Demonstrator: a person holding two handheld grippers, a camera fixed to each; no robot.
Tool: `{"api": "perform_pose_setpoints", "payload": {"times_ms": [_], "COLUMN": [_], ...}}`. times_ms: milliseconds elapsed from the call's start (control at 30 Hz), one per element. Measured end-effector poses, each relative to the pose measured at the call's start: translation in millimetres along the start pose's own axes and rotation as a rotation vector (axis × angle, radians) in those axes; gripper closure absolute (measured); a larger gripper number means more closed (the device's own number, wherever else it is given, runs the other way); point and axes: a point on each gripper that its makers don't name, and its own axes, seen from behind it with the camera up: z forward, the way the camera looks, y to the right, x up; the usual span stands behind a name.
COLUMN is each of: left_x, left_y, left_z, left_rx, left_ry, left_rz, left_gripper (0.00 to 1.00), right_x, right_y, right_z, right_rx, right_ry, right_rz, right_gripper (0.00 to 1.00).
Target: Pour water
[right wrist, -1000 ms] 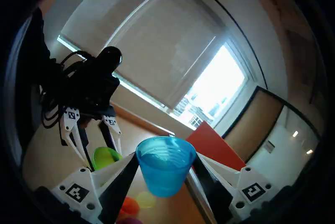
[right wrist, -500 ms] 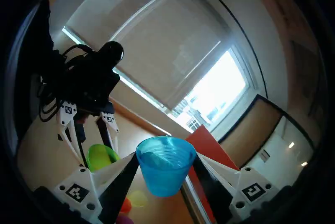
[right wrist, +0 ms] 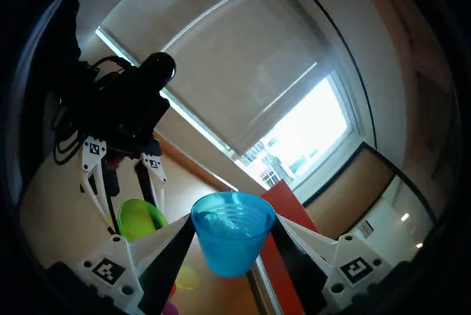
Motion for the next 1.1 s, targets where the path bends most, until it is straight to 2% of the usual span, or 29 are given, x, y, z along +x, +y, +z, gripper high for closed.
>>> {"api": "perform_pose_setpoints", "payload": {"times_ms": [467,1100], "left_x": [6.5,5.6], "left_y": [-3.3,-0.5], "left_z": [0.5,4.2], "left_rx": [0.012,0.004], "left_ry": [0.018,0.014], "left_rz": [0.0,0.001], "left_gripper": [0.14,0.14], "right_x": [3.8,5.6], "right_y": [3.3,3.0], "right_z": [3.3,3.5], "right_rx": [-0.005,-0.003], "right_ry": [-0.004,-0.007], "right_rz": [-0.064,-0.151], "right_gripper": [0.09,0.09]}}
